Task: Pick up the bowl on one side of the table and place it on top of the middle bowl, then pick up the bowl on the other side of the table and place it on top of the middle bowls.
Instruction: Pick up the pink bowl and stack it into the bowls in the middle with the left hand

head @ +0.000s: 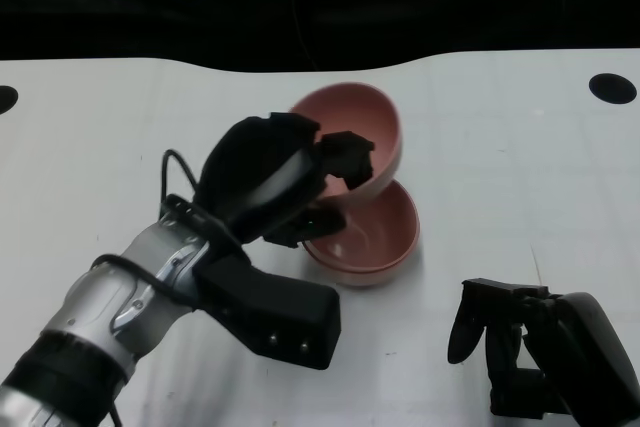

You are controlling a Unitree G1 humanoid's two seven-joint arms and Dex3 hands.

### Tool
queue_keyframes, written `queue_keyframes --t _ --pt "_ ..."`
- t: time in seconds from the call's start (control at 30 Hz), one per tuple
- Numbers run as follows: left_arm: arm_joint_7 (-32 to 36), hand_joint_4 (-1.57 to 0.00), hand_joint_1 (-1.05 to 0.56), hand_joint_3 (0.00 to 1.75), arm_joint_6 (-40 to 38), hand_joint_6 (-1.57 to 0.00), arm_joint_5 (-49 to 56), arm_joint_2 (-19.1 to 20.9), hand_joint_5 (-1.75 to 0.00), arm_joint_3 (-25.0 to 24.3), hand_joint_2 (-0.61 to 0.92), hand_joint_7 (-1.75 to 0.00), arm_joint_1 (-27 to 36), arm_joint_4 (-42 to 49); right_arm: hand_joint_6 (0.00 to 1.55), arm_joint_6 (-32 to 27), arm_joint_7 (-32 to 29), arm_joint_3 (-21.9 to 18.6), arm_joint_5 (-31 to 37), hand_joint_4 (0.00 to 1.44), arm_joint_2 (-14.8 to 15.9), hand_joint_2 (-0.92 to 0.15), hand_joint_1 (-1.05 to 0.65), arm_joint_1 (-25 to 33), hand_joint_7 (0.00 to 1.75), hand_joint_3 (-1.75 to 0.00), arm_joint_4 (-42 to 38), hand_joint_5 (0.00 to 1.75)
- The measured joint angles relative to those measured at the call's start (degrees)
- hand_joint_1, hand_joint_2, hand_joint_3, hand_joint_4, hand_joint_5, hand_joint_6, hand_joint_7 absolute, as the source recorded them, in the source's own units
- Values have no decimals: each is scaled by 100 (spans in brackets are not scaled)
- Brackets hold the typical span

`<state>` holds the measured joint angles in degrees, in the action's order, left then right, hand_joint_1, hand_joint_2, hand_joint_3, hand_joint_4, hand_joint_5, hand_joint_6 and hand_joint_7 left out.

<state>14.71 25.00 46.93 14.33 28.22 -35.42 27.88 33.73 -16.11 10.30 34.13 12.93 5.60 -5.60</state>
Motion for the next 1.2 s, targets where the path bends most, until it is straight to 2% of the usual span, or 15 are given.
queue_keyframes --t 0.03,0.1,0.2,0.43,0.5,0.53,0.57,0.6,0.63,0.67,0.73,0.77,0.9,1.0,1.2 --pt "-127 -77 -26 55 0 -71 8 -10 -175 58 77 -151 -63 18 86 -2 -3 2 11 99 0 -11 -10 -1 151 -166 0 175" --pt "-273 -81 -25 39 2 -76 97 -46 -175 202 76 -138 -184 102 85 -7 -16 4 31 100 -1 -11 -10 0 151 -166 -2 175" --pt "-447 -80 -28 16 0 -88 231 -101 -175 412 83 -101 -304 238 85 -9 -18 7 44 100 -1 -12 -11 0 151 -166 -15 175" --pt "-825 -82 -31 7 -224 -96 383 -138 -167 649 91 -76 -358 293 85 -25 -19 14 57 99 -1 -12 -11 -1 152 -165 -28 175" --pt "-919 -81 -29 7 -261 -94 424 -138 -155 703 92 -71 -363 295 85 -38 -19 15 57 99 -1 -12 -11 -1 152 -165 -29 175" --pt "-991 -79 -30 9 -271 -91 421 -138 -137 719 92 -64 -363 296 86 -46 -19 17 57 99 -1 -12 -11 -1 152 -165 -29 175" --pt "-1089 -76 -32 14 -302 -88 422 -137 -108 727 92 -50 -364 294 86 -58 -19 20 57 99 -1 -12 -11 -2 152 -165 -29 175" --pt "-1175 -75 -33 16 -333 -87 423 -136 -97 731 92 -45 -363 290 86 -75 -19 21 57 99 -1 -12 -11 -1 152 -165 -29 175" --pt "-1276 -68 -40 25 -407 -78 451 -128 -66 747 92 -26 -366 265 85 -86 -19 22 57 99 0 -12 -11 -1 151 -165 -29 175" --pt "-1398 -66 -45 28 -508 -73 510 -115 -48 776 92 -15 -370 226 85 -87 -19 24 56 99 0 -12 -11 -1 151 -165 -28 175" --pt "-1642 -61 -53 32 -737 -65 670 -79 -29 811 92 -5 -369 91 85 -89 -18 28 55 99 0 -12 -11 -1 150 -164 -28 175" --pt "-1746 -53 -62 40 -840 -56 718 -62 -19 825 92 -2 -369 22 85 -90 -18 30 55 98 0 -12 -12 -1 149 -164 -28 175" --pt "-2108 -42 -72 49 -1172 -43 806 -31 -9 868 92 0 -365 -245 84 -89 -17 33 54 98 1 -13 -12 -1 149 -164 -28 175" --pt "-2294 -24 -89 62 -1289 -27 809 15 -1 871 92 0 -327 -489 84 -80 -18 34 55 98 3 -13 -11 -3 147 -163 -29 175" --pt "-2433 -16 -93 65 -1365 -22 667 178 0 717 92 0 -110 -1069 85 -64 -20 34 55 98 14 -14 -12 -18 147 -163 -43 175"
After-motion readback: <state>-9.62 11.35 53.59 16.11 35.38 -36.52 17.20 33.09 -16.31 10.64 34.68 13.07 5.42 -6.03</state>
